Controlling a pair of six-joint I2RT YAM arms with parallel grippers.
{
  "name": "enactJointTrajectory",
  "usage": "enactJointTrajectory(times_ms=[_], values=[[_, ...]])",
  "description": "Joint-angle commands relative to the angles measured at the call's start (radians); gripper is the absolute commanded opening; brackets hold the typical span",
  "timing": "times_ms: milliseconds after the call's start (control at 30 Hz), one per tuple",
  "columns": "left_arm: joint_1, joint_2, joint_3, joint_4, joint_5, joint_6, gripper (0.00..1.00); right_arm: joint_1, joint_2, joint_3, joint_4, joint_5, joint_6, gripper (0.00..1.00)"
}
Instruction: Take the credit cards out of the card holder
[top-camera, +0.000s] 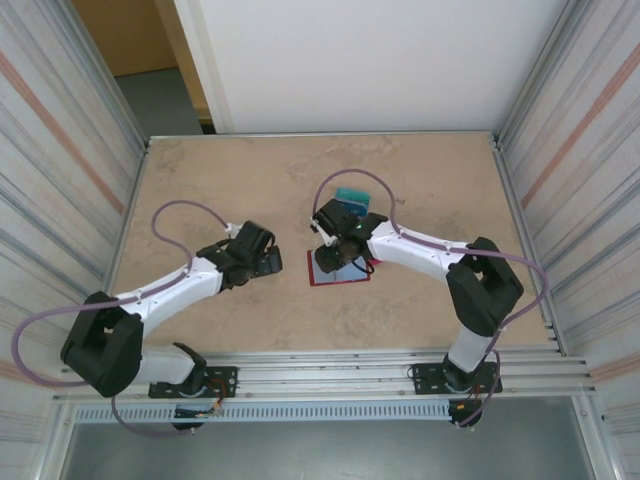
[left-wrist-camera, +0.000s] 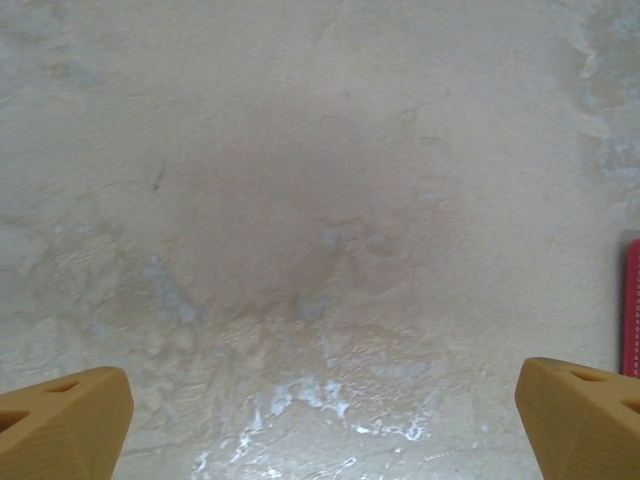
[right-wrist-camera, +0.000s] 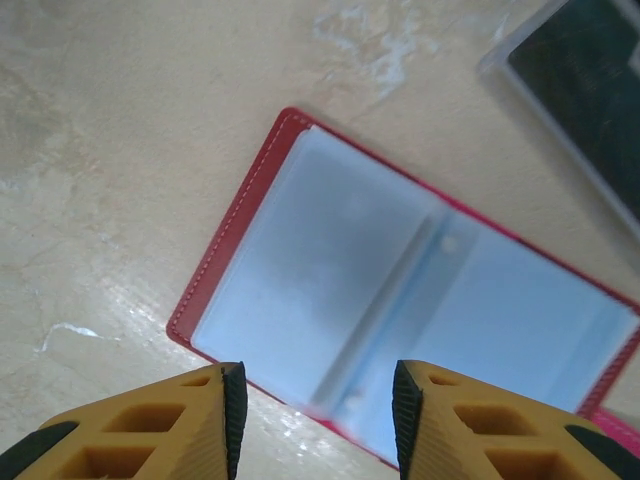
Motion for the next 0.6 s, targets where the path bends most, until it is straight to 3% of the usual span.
enactJointTrajectory(times_ms=[0,133,567], values=[[0.017,-0.046,-0.026,-0.018,-0.013,-0.027,0.99,0.016,0.056,0.016,-0.013,-0.011,0.097,0.45],[0.03,-0.061,-0.042,-0.023,-0.009,-0.03,0.99,0.042,0.12,0.055,-0.018,-0.023,0.103,0.51],[0.032,-0.052,-0.053,-0.008,0.005,-0.04,0.99,0.047,0.191,0.09,-0.024,-0.031,0.097,0.57]])
